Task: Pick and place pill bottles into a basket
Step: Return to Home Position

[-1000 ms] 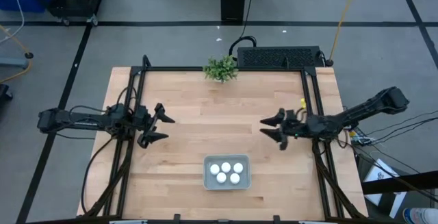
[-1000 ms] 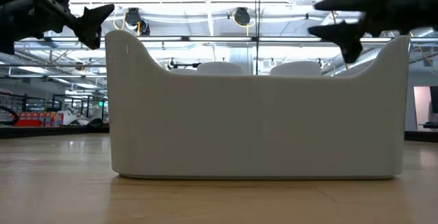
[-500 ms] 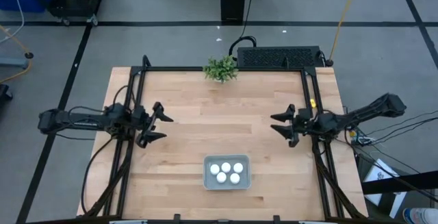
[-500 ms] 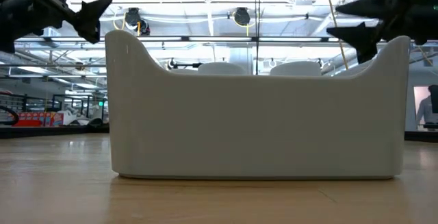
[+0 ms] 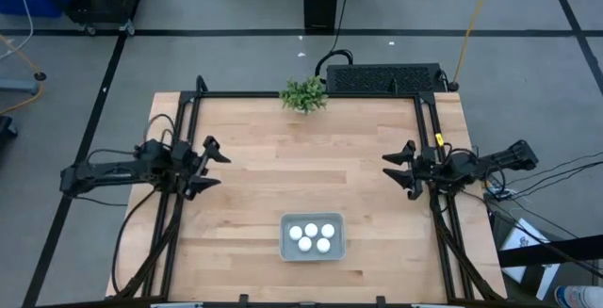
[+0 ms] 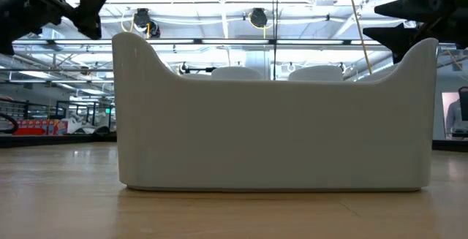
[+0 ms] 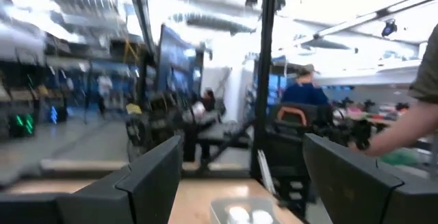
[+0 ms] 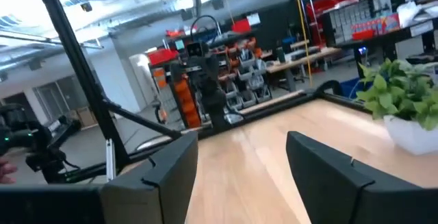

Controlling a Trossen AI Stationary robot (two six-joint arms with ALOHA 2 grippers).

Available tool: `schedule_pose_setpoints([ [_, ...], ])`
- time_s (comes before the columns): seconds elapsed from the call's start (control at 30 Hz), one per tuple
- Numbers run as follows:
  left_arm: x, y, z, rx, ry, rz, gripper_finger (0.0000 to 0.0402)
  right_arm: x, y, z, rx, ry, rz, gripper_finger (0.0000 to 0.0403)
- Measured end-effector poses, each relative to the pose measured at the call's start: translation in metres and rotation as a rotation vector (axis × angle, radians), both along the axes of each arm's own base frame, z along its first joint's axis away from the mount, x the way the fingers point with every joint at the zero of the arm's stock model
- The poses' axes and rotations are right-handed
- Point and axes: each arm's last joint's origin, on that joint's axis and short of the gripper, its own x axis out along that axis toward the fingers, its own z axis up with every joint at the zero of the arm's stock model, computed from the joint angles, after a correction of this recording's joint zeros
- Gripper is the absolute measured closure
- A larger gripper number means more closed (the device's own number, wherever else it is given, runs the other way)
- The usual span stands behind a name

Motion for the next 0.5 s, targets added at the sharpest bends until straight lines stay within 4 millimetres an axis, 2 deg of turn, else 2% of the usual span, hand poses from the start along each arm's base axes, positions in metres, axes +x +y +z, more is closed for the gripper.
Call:
schedule_pose_setpoints([
  [0.07,-0.004,0.001,0.003,0.019,-0.04,0.021,0.0094,0.0,0.0,0.0,-0.004,-0.001,-0.002,0.0183],
  [0.23,-0.008,0.004,-0.008,0.005,0.068,0.015,0.0094,0.0,0.0,0.0,-0.033,0.007,-0.018,0.0182],
  [0.4,-0.009,0.004,-0.007,0.031,0.061,-0.032,0.0094,0.0,-0.001,-0.002,-0.045,0.025,-0.035,0.0181],
  [0.5,-0.009,0.006,-0.008,0.014,0.067,-0.005,0.0094,0.0,-0.001,-0.002,-0.02,0.02,-0.03,0.0183],
])
